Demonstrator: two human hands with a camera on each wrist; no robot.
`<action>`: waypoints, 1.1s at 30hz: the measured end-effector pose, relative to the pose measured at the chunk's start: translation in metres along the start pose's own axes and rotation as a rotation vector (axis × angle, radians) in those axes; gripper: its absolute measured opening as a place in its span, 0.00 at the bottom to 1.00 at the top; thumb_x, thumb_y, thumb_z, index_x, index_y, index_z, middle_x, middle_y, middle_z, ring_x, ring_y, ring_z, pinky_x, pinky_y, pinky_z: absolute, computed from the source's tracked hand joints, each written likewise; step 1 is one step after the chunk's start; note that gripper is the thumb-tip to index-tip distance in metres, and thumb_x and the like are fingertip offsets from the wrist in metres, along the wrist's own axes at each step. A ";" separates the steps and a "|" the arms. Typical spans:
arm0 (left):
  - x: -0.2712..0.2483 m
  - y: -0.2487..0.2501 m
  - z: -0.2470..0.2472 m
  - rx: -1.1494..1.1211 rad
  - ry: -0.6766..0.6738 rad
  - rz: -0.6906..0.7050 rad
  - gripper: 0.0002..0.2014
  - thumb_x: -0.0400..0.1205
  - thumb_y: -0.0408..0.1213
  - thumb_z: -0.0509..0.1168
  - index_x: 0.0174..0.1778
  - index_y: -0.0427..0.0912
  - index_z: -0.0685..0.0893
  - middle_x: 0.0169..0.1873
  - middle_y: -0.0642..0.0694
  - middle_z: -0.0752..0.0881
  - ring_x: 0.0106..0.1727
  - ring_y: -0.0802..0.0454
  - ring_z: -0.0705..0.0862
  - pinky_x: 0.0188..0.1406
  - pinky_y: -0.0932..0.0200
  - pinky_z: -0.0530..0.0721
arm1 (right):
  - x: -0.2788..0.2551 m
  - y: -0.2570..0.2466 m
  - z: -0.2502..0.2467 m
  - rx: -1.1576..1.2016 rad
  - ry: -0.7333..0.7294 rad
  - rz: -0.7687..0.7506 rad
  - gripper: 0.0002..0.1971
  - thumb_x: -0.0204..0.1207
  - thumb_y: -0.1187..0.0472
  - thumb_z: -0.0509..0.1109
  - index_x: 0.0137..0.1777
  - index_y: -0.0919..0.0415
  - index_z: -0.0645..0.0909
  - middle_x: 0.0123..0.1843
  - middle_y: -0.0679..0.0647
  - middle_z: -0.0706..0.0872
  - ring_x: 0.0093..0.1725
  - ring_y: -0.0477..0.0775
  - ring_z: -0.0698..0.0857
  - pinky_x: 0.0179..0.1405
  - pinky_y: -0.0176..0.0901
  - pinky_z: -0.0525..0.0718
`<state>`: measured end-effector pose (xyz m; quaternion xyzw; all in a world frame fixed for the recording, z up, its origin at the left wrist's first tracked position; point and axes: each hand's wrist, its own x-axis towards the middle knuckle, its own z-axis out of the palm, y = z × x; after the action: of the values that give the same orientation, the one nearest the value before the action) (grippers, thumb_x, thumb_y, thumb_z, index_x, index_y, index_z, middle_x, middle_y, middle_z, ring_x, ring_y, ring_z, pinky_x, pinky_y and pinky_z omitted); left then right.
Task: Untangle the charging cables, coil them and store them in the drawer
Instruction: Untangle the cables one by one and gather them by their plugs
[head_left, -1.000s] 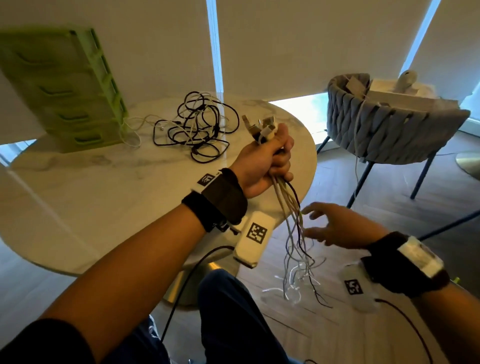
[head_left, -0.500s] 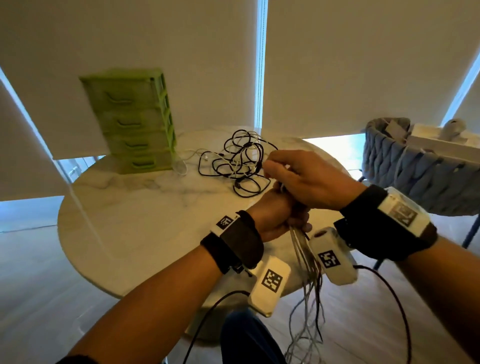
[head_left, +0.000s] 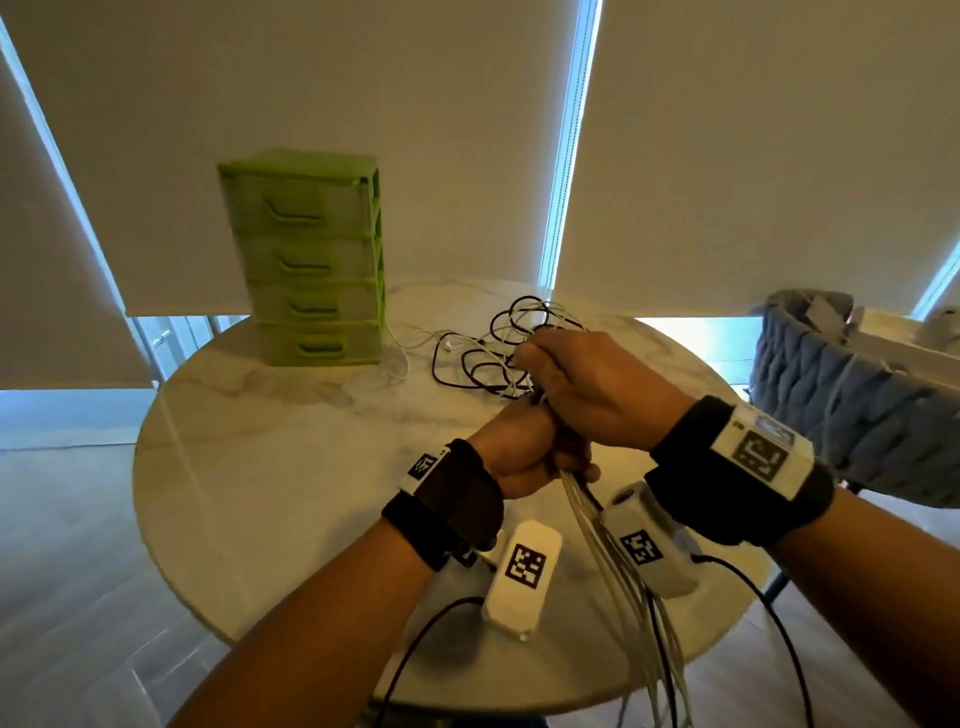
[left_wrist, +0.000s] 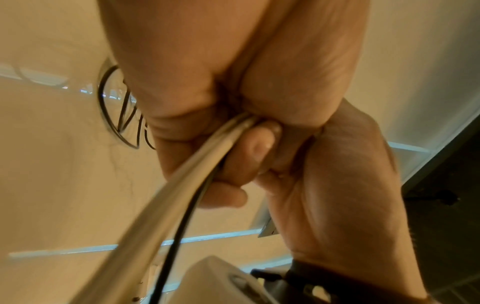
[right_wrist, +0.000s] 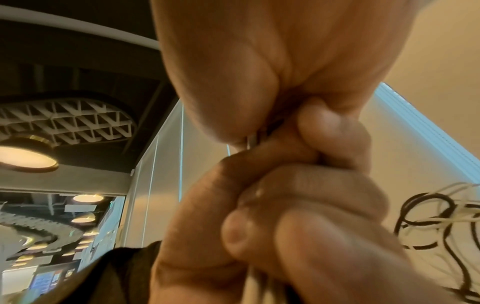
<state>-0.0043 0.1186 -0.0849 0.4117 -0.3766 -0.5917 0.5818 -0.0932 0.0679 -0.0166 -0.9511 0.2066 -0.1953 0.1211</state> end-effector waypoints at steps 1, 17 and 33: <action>0.000 0.000 -0.006 -0.011 0.007 0.012 0.14 0.89 0.29 0.49 0.41 0.37 0.76 0.19 0.47 0.68 0.18 0.55 0.66 0.26 0.56 0.82 | 0.006 -0.001 0.004 0.009 -0.018 -0.013 0.20 0.88 0.51 0.51 0.47 0.62 0.79 0.40 0.54 0.81 0.38 0.48 0.78 0.39 0.35 0.72; -0.001 0.033 -0.084 -0.409 0.060 0.107 0.05 0.78 0.37 0.59 0.39 0.41 0.77 0.11 0.55 0.62 0.10 0.62 0.61 0.16 0.69 0.67 | 0.088 0.022 0.019 0.388 -0.117 0.182 0.29 0.80 0.33 0.51 0.59 0.55 0.82 0.52 0.53 0.87 0.52 0.51 0.87 0.51 0.44 0.84; 0.017 0.023 -0.112 -0.571 0.452 0.233 0.14 0.86 0.48 0.59 0.48 0.40 0.81 0.14 0.54 0.60 0.14 0.60 0.62 0.19 0.67 0.73 | 0.084 0.060 -0.034 1.163 0.518 0.248 0.09 0.85 0.60 0.56 0.43 0.55 0.73 0.38 0.53 0.83 0.51 0.62 0.90 0.44 0.49 0.85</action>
<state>0.1085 0.1047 -0.1066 0.3077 -0.1032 -0.4968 0.8049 -0.0582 -0.0277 0.0225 -0.6215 0.1980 -0.4830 0.5842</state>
